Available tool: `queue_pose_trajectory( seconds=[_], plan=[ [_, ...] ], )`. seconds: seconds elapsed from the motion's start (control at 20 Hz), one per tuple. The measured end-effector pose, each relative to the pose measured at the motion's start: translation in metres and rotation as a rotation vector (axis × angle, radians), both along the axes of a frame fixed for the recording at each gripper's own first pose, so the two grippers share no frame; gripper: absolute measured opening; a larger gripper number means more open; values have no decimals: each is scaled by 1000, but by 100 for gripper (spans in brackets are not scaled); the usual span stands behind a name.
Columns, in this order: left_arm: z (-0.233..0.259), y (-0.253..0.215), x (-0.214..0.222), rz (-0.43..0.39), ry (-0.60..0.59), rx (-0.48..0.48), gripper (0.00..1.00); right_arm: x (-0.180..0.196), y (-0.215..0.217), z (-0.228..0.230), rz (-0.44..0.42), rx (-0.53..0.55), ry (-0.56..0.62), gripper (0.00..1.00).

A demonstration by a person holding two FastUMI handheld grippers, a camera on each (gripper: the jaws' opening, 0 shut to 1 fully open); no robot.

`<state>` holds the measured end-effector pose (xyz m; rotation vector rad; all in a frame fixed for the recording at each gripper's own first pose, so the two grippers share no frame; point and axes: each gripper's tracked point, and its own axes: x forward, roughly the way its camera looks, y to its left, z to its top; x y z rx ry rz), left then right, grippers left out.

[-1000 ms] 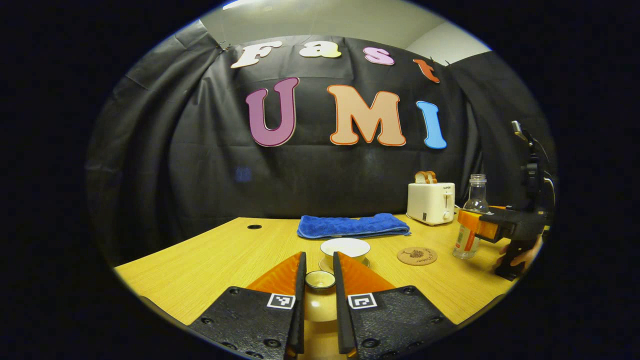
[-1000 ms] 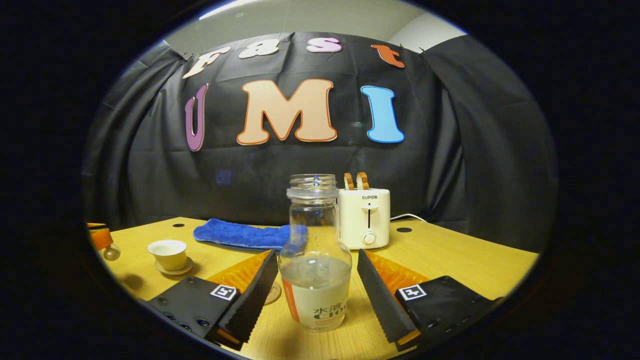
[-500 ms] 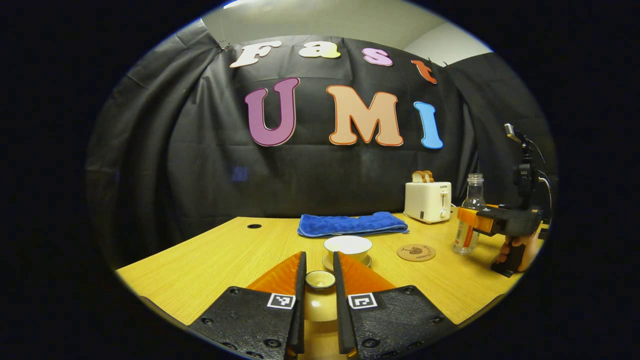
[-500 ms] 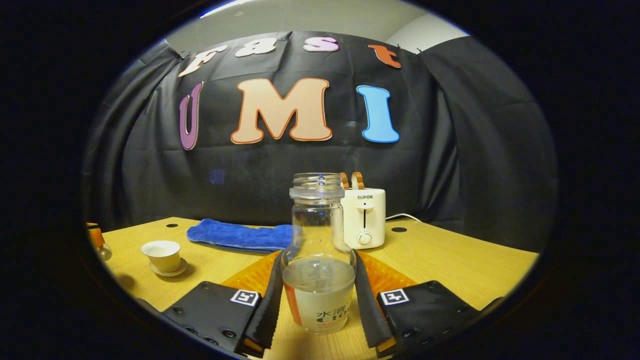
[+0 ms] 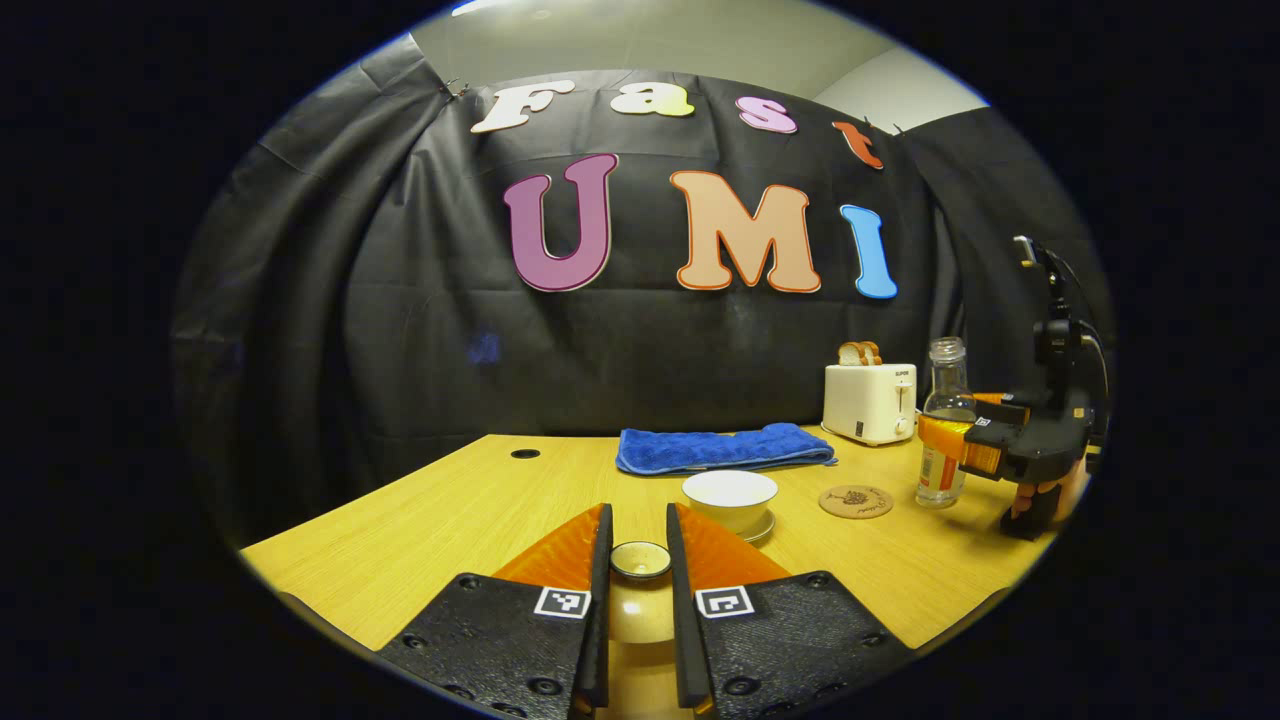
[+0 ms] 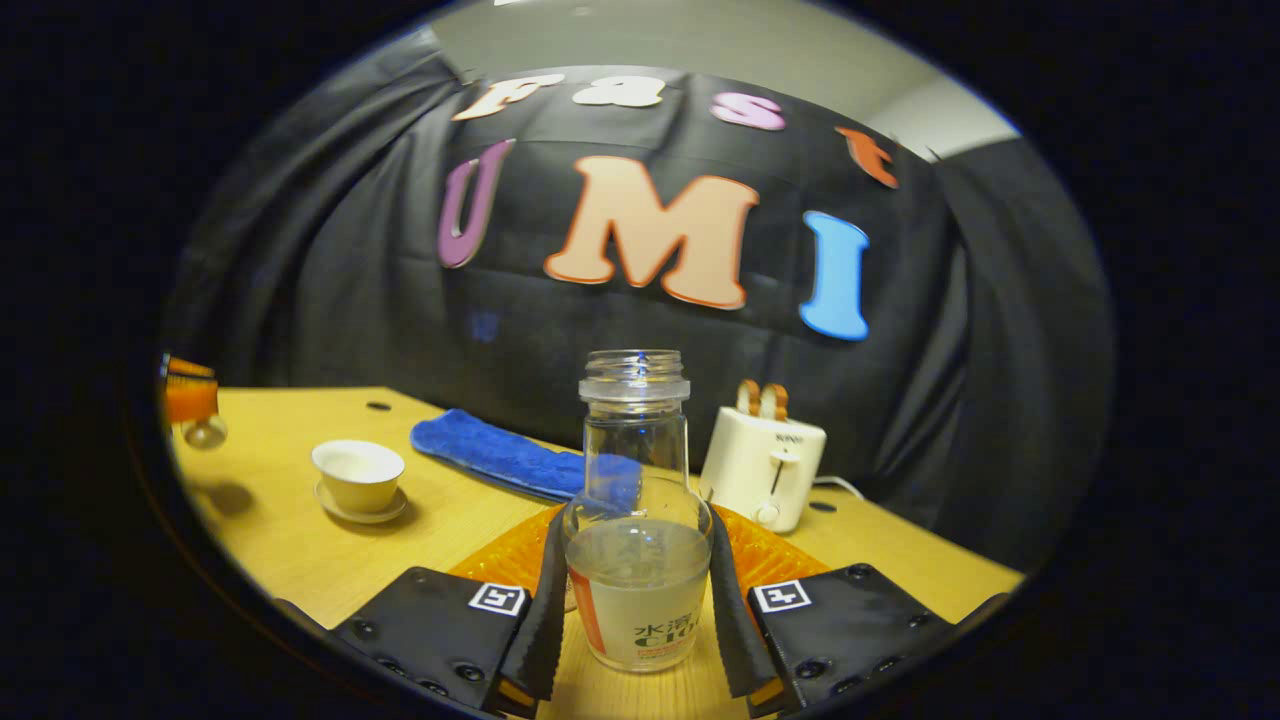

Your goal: Open the teacup lid with one hand, grasp the water bottle and pour water into the teacup with the other hand; after pouring, place the water bottle on the coaster and then close the teacup lid.

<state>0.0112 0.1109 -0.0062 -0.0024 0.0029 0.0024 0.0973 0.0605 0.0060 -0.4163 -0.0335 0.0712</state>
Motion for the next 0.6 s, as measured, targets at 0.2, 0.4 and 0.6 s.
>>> queue_pose_trajectory(
  seconds=[0.2,0.4,0.6],
  plan=[
    [-1,21,0,20,2,-2,26,19,68,-5,105,-425,-14,67],
    [0,30,-2,41,2,-2,24,40,101,-40,152,-756,27,67],
    [-1,28,0,23,1,0,24,41,109,-67,162,-960,19,67]
  ],
)
